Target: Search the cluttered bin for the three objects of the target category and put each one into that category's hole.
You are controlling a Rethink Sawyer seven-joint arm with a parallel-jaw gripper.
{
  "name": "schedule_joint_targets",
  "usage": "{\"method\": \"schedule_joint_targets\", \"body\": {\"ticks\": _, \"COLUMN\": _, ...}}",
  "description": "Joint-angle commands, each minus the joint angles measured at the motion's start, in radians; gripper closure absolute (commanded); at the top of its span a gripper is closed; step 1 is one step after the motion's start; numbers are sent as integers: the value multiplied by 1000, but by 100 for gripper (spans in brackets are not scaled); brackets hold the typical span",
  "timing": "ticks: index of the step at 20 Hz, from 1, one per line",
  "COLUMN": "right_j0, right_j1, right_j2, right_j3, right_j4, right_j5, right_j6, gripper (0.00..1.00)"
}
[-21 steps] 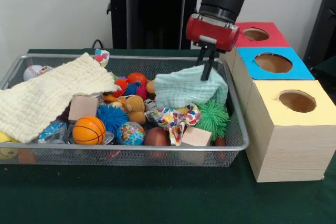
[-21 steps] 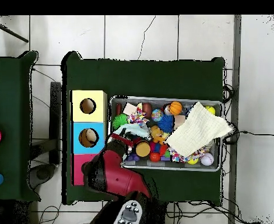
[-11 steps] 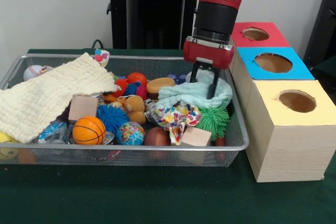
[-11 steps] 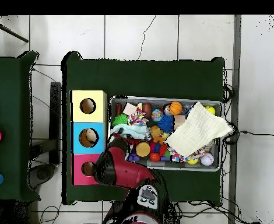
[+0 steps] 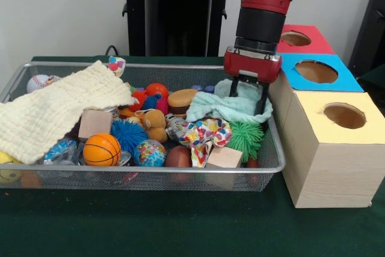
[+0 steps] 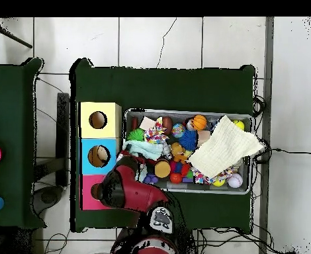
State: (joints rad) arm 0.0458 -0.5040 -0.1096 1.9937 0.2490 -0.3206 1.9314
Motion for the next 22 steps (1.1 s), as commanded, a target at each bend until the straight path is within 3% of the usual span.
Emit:
{"method": "schedule_joint_targets", "body": {"ticks": 1, "right_j0": 95, "right_j1": -64, "right_j2": 9, "right_j3": -28, "right_j4": 89, "right_j5": 196, "right_j6": 147, "gripper": 0}}
{"method": "schedule_joint_targets", "body": {"ticks": 5, "right_j0": 187, "right_j1": -93, "right_j2": -129, "right_j3": -63, "right_j4": 123, "right_j5": 326, "right_j6": 98, "gripper": 0}}
{"method": "schedule_joint_targets", "body": {"ticks": 11, "right_j0": 261, "right_j1": -105, "right_j2": -266, "right_j3": -166, "right_j4": 76, "right_j5": 564, "right_j6": 74, "gripper": 0}}
{"method": "schedule_joint_targets", "body": {"ticks": 15, "right_j0": 226, "right_j1": -121, "right_j2": -253, "right_j3": -192, "right_j4": 34, "right_j5": 618, "right_j6": 71, "gripper": 0}}
{"method": "schedule_joint_targets", "body": {"ticks": 22, "right_j0": 212, "right_j1": -129, "right_j2": -248, "right_j3": -201, "right_j4": 3, "right_j5": 620, "right_j6": 73, "gripper": 0}}
